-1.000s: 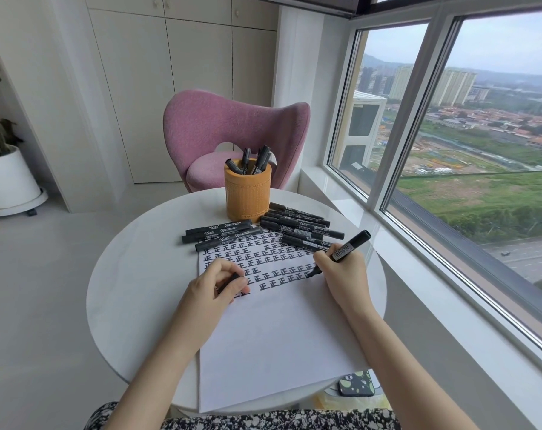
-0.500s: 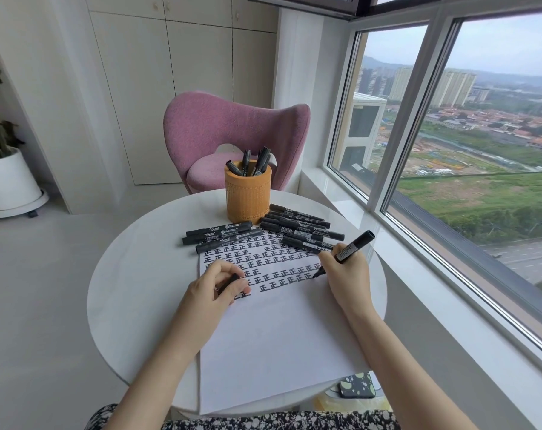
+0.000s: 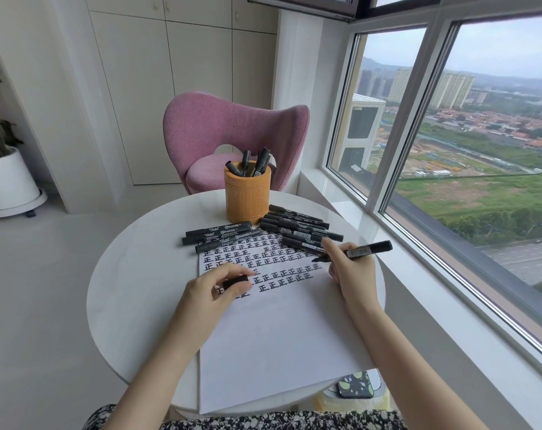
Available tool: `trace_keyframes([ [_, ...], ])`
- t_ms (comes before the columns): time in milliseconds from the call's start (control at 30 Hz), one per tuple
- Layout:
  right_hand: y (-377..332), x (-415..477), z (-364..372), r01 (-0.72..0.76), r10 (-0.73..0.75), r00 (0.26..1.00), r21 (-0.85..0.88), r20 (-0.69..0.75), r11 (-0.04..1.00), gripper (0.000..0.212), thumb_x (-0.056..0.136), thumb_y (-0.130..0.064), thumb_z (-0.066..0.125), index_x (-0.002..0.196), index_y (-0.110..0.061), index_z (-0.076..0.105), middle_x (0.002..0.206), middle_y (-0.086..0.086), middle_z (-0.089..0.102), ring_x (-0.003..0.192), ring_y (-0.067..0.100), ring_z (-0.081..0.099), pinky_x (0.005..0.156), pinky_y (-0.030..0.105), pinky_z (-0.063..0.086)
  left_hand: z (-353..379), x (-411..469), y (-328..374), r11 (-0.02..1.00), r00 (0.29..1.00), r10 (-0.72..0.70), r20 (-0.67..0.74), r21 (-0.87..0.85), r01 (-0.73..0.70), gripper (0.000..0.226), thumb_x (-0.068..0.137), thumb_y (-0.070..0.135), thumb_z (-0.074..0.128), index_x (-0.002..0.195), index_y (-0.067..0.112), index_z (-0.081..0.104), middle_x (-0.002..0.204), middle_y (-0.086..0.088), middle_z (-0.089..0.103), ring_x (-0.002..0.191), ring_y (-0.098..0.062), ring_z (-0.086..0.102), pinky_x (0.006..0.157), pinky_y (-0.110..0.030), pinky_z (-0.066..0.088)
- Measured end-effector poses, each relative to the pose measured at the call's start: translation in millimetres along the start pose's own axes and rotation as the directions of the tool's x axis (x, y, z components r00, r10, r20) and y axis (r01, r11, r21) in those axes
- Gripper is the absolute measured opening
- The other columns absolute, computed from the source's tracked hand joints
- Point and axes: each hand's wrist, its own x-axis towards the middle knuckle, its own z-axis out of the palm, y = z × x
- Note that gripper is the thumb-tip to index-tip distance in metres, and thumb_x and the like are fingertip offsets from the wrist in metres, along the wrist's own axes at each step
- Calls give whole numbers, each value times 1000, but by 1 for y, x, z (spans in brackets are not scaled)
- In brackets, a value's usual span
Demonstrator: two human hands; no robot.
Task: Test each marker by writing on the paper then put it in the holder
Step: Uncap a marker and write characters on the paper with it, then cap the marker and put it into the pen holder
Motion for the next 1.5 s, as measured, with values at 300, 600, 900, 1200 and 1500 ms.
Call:
trace_keyframes([
  [300, -29, -20, 11, -36, 7, 977, 135, 211, 990, 38, 82, -23, 74, 61, -12, 46, 47, 3, 39, 42, 15, 33, 48, 24, 27, -5, 1, 3, 987, 995, -55, -85, -152, 41, 24, 63, 37, 73, 82, 25, 64, 86, 2, 74, 84, -26, 66, 80, -39, 49],
  [600, -41, -48, 40, -32, -29, 954, 198, 297, 980, 46, 90, -11, 63, 54, -19, 35, 47, -2, 26, 43, 12, 21, 42, 17, 24, -3, 4, 10, 976, 997, -56, -57, -215, 43, 30, 63, 33, 73, 86, 17, 64, 87, -6, 74, 82, -19, 67, 76, -25, 49],
  [900, -40, -60, 53, -39, -20, 950, 185, 310, 982, 48, 90, -9, 60, 54, -20, 30, 47, -5, 24, 46, 13, 21, 43, 19, 22, 11, 0, 25, 977, 998, -47, -48, -212, 36, 19, 70, 17, 75, 85, 13, 63, 82, -1, 75, 75, -16, 67, 70, -21, 52],
  [1200, -43, -60, 60, -143, 72, 960, 252, 272, 957, 49, 88, 1, 52, 53, -20, 26, 47, -7, 22, 43, 10, 19, 41, 16, 24, 19, -4, 35, 998, 978, 42, -205, -35, -50, 16, 69, 13, 79, 76, 17, 65, 74, 10, 73, 69, -12, 67, 71, -32, 54],
  [1500, -51, -51, 51, -165, 181, 866, -76, 466, 983, 54, 84, -53, 62, 63, -4, 56, 47, 5, 37, 43, 15, 34, 45, 18, 32, 7, 5, 37, 997, 971, 81, -225, 30, -76, 10, 80, 17, 72, 86, 22, 68, 82, 10, 73, 81, -4, 66, 73, -24, 50],
])
